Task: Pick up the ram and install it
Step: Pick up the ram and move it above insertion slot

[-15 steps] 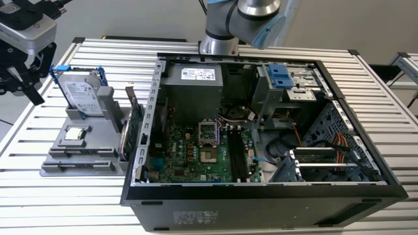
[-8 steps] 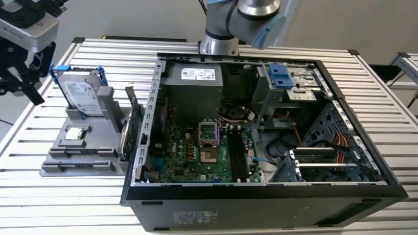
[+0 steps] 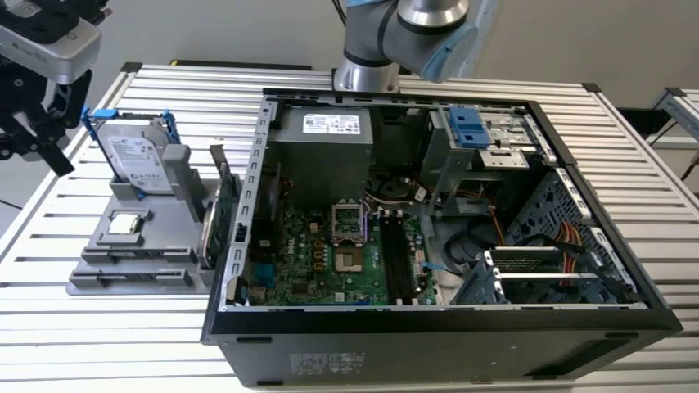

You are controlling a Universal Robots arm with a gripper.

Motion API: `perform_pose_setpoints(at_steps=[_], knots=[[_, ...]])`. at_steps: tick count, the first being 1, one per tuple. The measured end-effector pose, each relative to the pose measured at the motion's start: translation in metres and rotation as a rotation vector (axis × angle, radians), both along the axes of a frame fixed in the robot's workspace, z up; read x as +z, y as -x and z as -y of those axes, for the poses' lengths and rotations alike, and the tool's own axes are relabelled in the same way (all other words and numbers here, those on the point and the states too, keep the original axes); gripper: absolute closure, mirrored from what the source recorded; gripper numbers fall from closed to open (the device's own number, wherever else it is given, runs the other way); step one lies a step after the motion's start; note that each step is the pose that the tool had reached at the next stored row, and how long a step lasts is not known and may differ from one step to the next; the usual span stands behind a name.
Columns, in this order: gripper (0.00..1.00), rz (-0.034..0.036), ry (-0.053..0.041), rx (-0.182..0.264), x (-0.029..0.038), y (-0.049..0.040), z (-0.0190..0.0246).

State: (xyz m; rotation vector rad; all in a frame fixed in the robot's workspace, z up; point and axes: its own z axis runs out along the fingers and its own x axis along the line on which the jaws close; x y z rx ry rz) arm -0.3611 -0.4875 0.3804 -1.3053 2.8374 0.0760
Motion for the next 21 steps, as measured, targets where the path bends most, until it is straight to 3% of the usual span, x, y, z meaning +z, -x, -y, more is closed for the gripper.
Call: perform_pose_setpoints(at_steps=[21], knots=[[1.00, 0.0001, 0.0000, 0.155, 0.0000, 0.0000, 0.0000]])
